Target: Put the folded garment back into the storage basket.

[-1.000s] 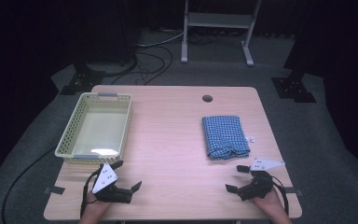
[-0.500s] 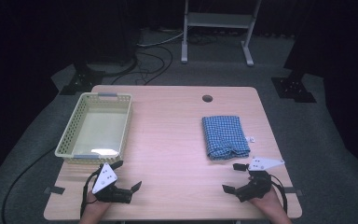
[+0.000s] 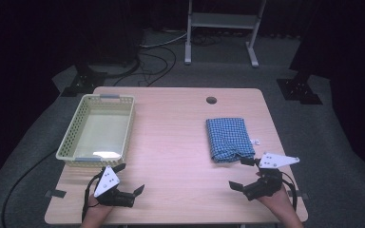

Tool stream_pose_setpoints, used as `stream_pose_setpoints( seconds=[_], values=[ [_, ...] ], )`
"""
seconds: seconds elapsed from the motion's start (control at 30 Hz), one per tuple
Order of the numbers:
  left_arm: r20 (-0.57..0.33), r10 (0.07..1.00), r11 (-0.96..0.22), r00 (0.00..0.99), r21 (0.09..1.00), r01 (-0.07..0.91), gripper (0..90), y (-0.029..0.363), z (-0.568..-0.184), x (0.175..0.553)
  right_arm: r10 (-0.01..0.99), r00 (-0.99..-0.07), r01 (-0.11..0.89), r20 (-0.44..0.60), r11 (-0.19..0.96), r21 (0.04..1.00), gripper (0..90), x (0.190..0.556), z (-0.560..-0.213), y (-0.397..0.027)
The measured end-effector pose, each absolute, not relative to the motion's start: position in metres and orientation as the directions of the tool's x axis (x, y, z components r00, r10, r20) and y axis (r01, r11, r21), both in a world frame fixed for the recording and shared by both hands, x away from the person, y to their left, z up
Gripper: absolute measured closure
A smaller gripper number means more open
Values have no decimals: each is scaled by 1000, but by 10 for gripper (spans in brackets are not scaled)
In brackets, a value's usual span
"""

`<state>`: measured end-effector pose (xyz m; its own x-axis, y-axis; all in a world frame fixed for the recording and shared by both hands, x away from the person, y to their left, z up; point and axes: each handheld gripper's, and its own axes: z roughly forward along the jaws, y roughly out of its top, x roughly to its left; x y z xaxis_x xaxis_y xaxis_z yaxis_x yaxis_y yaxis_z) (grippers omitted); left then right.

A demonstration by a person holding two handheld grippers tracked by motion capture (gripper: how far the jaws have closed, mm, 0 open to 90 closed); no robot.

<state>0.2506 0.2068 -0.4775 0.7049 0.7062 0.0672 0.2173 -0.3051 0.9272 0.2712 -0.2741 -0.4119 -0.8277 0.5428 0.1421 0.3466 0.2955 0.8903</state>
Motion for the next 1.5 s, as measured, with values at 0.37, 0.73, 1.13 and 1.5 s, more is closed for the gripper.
stream_pose_setpoints(
  seconds=[0.37, 0.73, 1.13, 1.5],
  values=[
    [67, 706, -306, 705, 927, 219, 0, 207, -478, 251, 598, -799, 269, 63, 262, 927, 0, 278, -370, -284],
    [66, 708, -305, 703, 926, 221, 0, 207, -477, 251, 699, -715, 232, 0, 238, 943, 0, 297, -339, -294],
    [63, 706, -302, 706, 928, 220, 0, 207, -478, 251, 783, -620, 300, 37, 194, 934, 0, 328, -343, -305],
    [57, 708, -299, 704, 927, 227, 0, 207, -478, 252, 808, -579, 405, 108, 171, 898, 0, 367, -367, -311]
  ],
)
